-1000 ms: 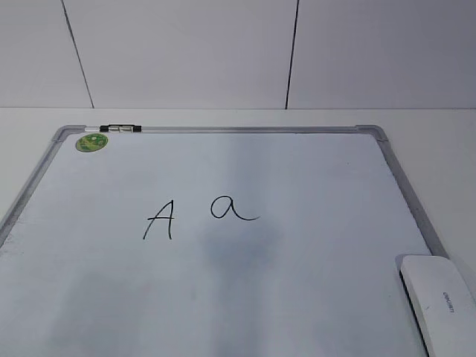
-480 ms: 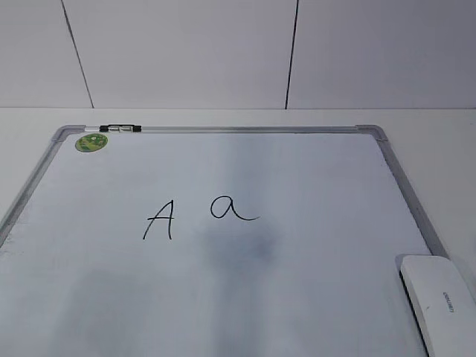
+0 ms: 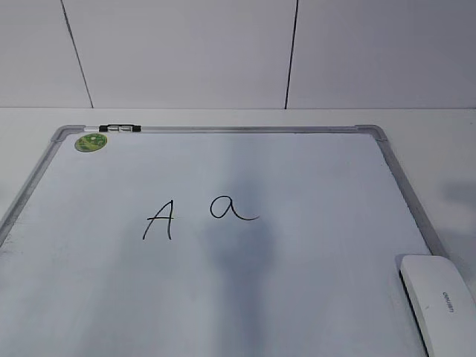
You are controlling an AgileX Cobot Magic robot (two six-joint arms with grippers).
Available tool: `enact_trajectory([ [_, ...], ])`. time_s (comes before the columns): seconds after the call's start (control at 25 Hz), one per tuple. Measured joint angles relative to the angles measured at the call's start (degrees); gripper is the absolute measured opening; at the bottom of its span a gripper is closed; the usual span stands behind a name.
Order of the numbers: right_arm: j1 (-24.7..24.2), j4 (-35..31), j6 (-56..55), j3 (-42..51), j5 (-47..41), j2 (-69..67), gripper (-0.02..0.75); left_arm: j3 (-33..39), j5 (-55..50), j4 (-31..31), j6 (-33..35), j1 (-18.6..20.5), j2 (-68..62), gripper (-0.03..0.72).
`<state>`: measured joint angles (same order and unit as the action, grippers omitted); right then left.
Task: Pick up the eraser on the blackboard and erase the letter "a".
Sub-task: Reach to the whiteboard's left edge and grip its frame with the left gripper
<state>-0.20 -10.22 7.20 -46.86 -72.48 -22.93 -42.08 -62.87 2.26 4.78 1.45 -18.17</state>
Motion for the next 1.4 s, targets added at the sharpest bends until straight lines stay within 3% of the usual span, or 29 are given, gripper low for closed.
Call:
enact_trajectory([
  [0.52, 0.0, -22.45, 4.47, -3.04, -0.04, -10.31, 0.578, -6.22, 2.26, 0.62, 0.0, -0.35, -18.35, 0.552],
  [1.4, 0.0, -36.78, 9.07, -3.04, 0.14, -15.54, 0.578, -6.34, 7.01, 0.73, 0.0, -0.35, -30.17, 0.552],
])
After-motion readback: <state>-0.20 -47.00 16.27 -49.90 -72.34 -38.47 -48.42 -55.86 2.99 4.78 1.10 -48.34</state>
